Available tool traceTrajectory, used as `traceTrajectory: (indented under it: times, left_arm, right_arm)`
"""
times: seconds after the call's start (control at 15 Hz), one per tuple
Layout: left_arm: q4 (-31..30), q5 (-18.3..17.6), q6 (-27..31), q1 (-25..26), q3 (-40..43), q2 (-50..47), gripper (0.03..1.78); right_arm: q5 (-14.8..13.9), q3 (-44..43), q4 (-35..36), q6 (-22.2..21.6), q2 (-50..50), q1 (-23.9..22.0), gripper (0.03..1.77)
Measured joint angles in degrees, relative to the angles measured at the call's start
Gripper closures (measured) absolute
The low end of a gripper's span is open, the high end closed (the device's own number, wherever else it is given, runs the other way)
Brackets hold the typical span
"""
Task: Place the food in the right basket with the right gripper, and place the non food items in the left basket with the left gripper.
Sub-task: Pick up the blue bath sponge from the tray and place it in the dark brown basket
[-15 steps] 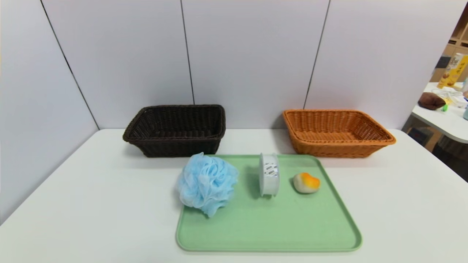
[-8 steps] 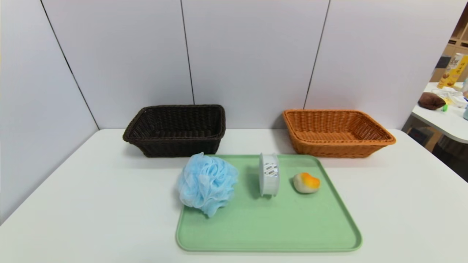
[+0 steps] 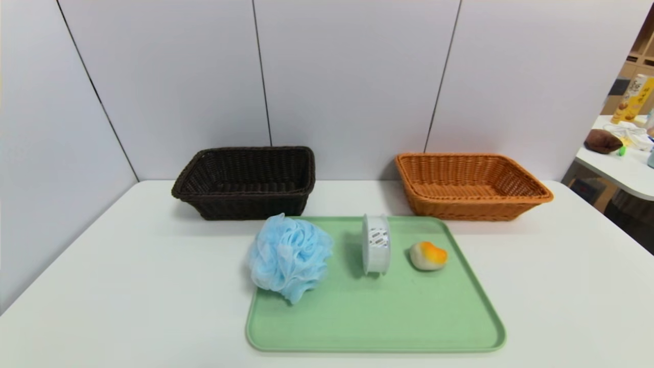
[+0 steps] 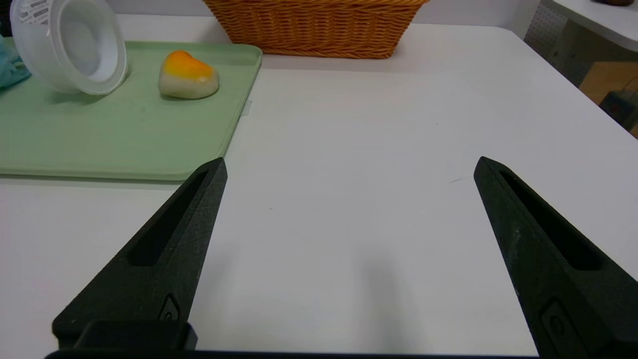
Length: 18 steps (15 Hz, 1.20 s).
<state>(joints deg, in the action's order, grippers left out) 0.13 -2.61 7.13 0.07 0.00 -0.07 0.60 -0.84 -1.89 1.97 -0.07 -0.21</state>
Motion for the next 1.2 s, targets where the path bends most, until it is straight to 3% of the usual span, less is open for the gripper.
traceTrajectory:
  times: [0.2, 0.4, 0.6, 0.8, 1.2]
  left_arm:
    - [0.0, -0.3, -0.3, 0.0, 0.0, 0.0, 1.77]
    - [1.5, -0.6, -0.3, 0.0, -2.0, 0.0, 1.77]
    - [9.4, -1.0, -0.3, 0.0, -7.7, 0.1, 1.77]
    - [16.5, -1.7, -0.3, 0.0, -13.4, 2.5, 1.77]
    - [17.6, -2.4, -0.7, 0.0, -25.6, 19.6, 1.77]
  right_arm:
    - [0.2, -3.3, -2.3, -0.6, 0.0, 0.0, 0.09]
    - [0.4, -7.9, -9.9, -0.9, 0.1, 0.0, 0.09]
    - [1.6, -11.0, -11.6, -1.9, 2.4, 0.0, 0.09]
    - [1.8, -14.7, -11.6, -3.6, 8.6, 0.8, 0.09]
    - [1.3, -26.0, -11.8, -6.5, 27.8, 2.4, 0.09]
